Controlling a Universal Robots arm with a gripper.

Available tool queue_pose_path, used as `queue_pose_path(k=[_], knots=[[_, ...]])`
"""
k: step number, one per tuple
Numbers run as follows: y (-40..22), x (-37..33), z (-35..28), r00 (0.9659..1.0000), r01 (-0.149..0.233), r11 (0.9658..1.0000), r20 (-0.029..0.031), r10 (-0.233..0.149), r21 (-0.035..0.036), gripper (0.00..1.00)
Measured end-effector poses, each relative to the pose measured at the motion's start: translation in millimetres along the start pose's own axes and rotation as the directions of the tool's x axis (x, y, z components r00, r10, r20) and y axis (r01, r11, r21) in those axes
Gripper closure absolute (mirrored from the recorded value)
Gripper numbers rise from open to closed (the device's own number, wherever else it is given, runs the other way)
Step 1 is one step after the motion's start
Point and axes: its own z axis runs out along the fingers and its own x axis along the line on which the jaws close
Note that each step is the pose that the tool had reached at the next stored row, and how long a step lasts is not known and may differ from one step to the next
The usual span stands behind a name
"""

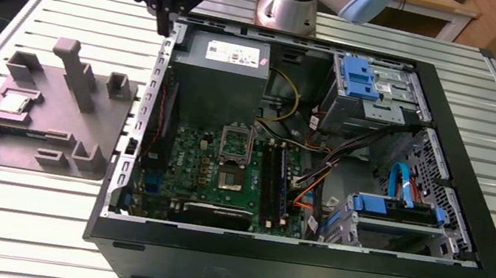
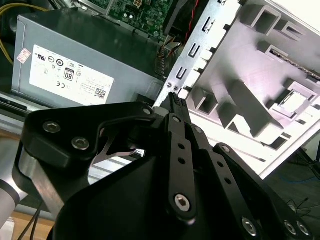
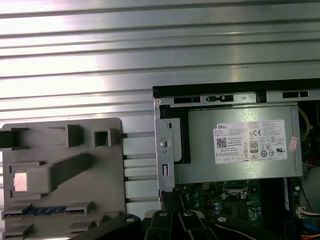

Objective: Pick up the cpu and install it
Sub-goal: 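Reach for the cpu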

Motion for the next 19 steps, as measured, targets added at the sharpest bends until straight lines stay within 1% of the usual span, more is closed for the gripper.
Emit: queue_pose_path(k=[14, 19], knots=[[-1.1, 13.6, 0.6, 1.0, 0.0, 1.0, -0.0009, 0.0, 0.0001, 0.9], [-1.2, 15.9, 0.7, 1.0, 0.0, 1.0, -0.0011, 0.0, 0.0001, 0.9]])
